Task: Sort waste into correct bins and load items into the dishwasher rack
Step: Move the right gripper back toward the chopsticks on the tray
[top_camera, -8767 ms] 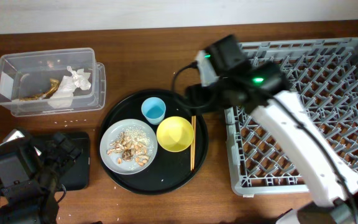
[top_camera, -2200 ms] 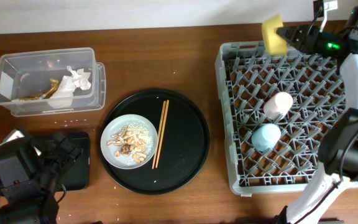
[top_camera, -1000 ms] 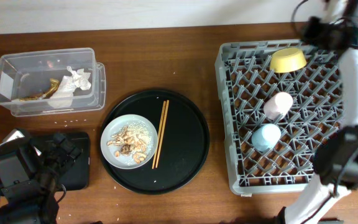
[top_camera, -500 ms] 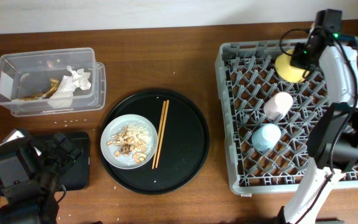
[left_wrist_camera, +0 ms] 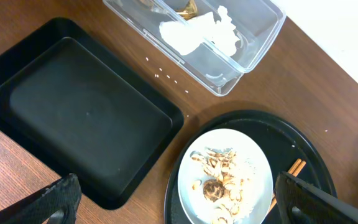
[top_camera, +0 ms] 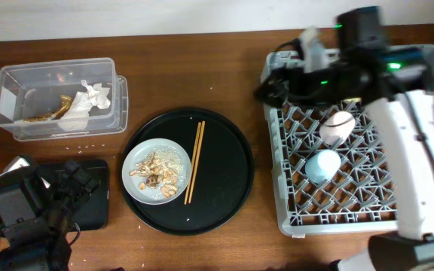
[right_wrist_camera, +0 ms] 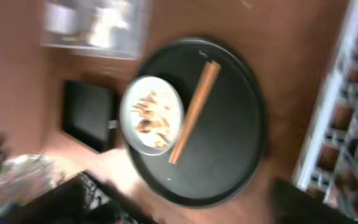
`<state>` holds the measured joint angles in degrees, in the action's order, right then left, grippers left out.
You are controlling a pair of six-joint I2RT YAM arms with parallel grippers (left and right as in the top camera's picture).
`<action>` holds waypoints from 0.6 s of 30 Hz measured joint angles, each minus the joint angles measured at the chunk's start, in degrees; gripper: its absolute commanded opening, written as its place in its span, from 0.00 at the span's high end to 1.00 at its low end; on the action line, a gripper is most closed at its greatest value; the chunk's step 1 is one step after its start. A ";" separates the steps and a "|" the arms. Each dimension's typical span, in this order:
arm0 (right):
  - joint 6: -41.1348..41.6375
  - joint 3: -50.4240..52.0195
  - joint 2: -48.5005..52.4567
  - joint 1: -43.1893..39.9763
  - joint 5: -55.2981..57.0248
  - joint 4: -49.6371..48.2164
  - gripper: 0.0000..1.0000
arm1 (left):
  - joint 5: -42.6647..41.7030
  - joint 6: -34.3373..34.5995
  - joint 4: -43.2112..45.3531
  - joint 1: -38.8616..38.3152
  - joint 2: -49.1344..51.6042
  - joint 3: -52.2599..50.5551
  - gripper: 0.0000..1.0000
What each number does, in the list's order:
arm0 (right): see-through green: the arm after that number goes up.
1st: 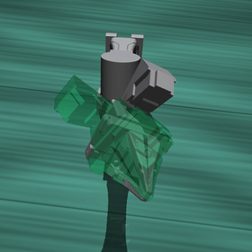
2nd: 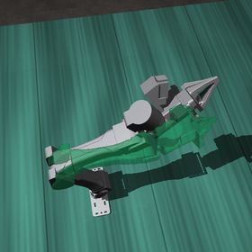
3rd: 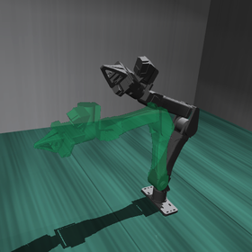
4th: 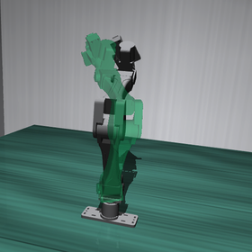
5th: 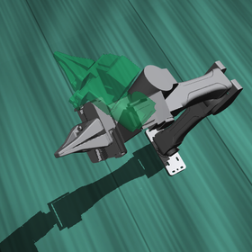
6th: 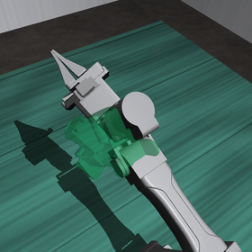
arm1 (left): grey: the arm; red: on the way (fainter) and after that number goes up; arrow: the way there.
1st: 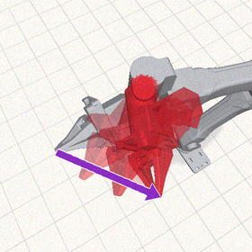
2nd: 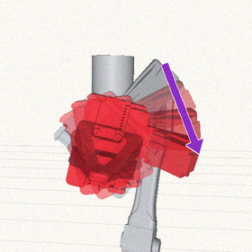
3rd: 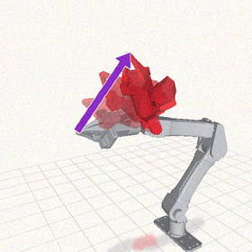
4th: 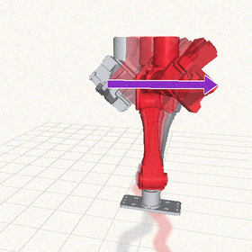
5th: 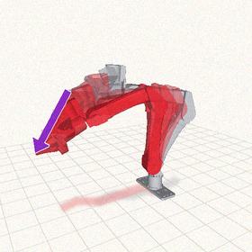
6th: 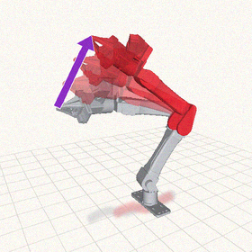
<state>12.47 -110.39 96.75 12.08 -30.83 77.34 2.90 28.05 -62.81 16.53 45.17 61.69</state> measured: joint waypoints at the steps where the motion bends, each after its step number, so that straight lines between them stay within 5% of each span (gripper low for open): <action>1: 6.05 0.02 2.01 4.72 7.32 0.59 0.18 | 0.02 0.02 -0.02 0.00 0.00 0.00 0.01; 3: 22.49 0.15 9.77 15.45 24.55 0.52 0.18 | 0.00 0.00 0.00 0.00 0.00 0.00 0.01; 6: 32.17 0.57 15.85 21.51 31.63 -1.77 0.19 | 0.02 0.00 0.00 0.00 0.00 0.00 0.01; 8: 33.75 0.70 16.68 22.67 31.41 -1.88 0.20 | 0.02 0.02 0.00 0.00 0.00 0.00 0.01; 9: 34.14 0.70 16.68 22.64 31.23 -1.92 0.01 | 0.02 0.02 0.00 0.00 0.00 0.00 0.01; 18: 33.92 0.74 16.90 22.71 31.26 -5.20 0.10 | 0.02 0.02 0.00 0.00 0.00 0.00 0.01</action>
<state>46.39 -109.65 113.65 34.79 0.43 72.14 2.92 28.08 -62.81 16.53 45.17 61.69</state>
